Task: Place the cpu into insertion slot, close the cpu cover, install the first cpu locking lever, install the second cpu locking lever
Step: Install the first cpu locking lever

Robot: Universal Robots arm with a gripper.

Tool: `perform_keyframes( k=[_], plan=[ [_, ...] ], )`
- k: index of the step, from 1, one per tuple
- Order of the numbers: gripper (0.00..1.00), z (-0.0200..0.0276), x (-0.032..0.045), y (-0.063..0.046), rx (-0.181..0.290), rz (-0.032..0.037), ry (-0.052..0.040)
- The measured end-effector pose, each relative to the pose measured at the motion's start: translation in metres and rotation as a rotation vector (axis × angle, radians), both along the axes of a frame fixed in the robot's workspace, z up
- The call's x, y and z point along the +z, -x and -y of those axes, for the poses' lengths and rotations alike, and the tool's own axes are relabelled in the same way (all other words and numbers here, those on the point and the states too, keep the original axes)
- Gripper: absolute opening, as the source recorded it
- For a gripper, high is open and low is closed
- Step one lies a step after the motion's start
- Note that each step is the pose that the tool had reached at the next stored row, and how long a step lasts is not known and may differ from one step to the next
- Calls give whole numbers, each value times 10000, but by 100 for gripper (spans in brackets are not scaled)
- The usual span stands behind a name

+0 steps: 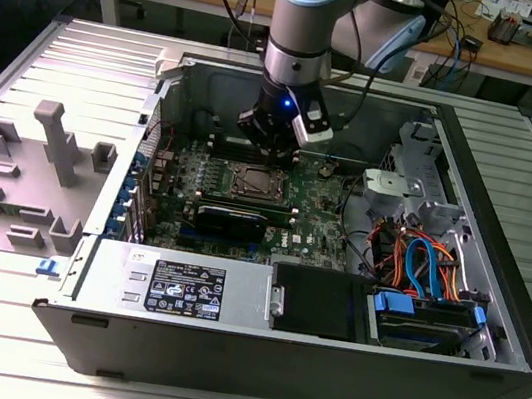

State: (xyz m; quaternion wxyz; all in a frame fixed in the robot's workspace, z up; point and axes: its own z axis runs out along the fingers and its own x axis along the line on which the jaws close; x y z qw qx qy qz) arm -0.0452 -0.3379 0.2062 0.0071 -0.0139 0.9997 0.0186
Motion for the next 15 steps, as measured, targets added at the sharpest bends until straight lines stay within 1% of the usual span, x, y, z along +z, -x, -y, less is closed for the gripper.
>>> perform_keyframes(
  k=[7,10,15],
  plan=[
    [11,0,0,-3,1,1,17],
    [11,0,26,-3,0,1,16],
    [11,1,8,-7,0,-1,20]
  ],
)
